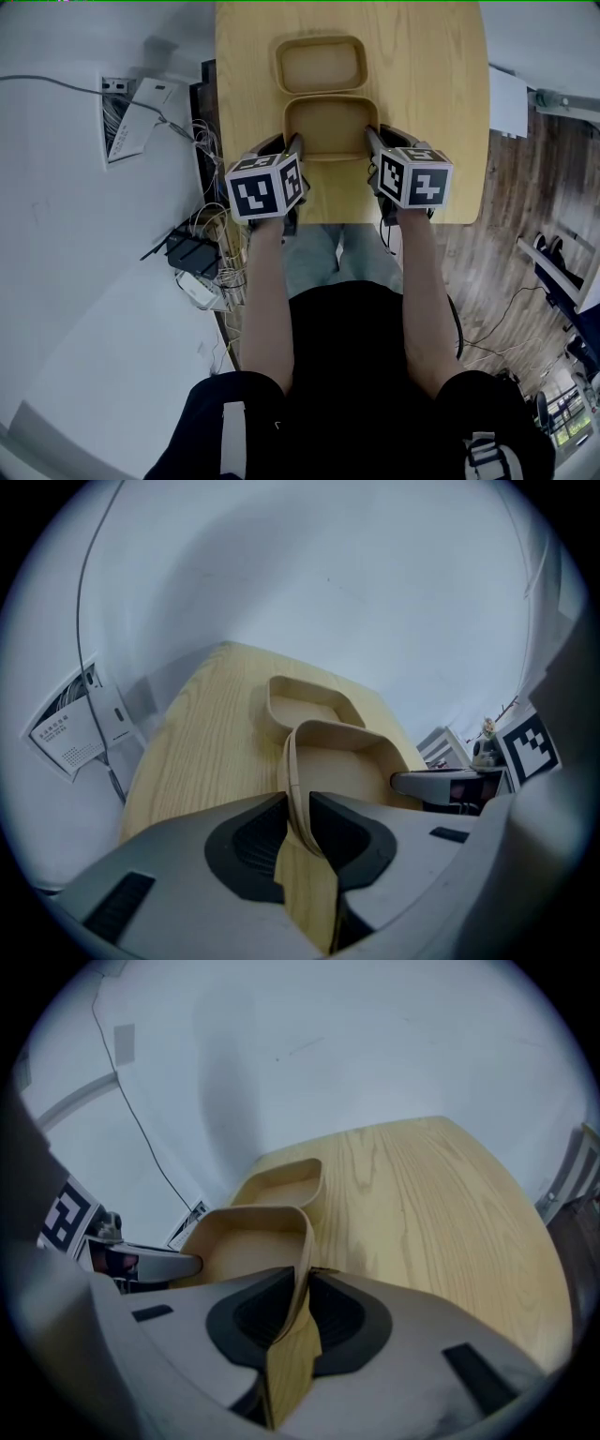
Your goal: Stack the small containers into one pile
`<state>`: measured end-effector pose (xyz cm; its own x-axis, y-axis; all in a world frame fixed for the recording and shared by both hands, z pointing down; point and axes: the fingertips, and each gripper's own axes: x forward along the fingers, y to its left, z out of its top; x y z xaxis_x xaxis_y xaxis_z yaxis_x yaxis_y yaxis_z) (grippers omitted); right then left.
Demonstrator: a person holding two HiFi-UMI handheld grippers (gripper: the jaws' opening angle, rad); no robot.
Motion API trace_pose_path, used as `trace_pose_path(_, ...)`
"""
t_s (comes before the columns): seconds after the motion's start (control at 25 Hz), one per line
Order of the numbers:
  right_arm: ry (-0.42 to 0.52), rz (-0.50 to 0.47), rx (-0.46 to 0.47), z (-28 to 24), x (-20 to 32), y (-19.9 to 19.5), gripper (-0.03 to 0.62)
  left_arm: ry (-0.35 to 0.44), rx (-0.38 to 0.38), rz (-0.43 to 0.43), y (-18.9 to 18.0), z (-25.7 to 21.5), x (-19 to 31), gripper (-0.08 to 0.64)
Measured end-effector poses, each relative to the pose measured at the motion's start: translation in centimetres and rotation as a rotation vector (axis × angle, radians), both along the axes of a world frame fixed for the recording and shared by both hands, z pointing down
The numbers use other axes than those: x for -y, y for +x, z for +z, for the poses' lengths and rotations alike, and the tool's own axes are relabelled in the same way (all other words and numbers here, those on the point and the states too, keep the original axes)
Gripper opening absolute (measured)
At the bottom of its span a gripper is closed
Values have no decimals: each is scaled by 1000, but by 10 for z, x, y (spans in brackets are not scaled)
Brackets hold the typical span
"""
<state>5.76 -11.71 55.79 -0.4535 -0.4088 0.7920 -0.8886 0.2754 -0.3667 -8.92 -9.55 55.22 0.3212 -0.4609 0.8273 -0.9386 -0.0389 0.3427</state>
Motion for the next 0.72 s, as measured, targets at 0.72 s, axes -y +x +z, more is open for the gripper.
trace_pose_path(0.72,142,-38,48,-63,6,0,43,149,38,-36,2,-66,-4,86)
